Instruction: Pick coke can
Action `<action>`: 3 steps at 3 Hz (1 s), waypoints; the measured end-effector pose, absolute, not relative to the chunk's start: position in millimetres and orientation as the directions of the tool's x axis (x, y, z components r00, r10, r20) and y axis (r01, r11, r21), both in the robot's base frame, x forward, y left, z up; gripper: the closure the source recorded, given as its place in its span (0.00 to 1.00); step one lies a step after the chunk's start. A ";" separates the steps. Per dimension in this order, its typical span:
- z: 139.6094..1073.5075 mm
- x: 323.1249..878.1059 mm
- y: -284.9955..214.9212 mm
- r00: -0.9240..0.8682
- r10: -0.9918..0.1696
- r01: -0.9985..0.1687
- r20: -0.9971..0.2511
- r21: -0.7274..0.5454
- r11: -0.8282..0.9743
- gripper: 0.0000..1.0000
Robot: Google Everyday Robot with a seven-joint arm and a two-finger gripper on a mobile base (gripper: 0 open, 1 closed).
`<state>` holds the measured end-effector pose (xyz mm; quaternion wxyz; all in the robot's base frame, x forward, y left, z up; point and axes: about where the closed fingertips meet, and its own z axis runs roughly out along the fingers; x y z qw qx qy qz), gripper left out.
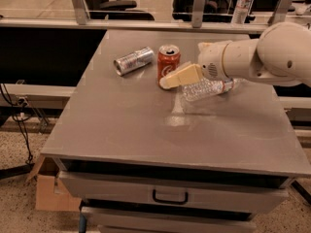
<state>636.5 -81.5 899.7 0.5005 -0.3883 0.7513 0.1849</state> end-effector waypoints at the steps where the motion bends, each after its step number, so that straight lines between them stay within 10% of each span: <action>1: 894.6 650.0 -62.1 -0.186 -0.369 -0.767 -0.911 -0.100 0.634 0.00; 3: 897.4 657.9 -41.0 -0.194 -0.328 -0.775 -0.925 -0.061 0.629 0.47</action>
Offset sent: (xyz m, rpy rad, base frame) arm 0.0313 0.0497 -0.0030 0.0751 -0.0101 0.0187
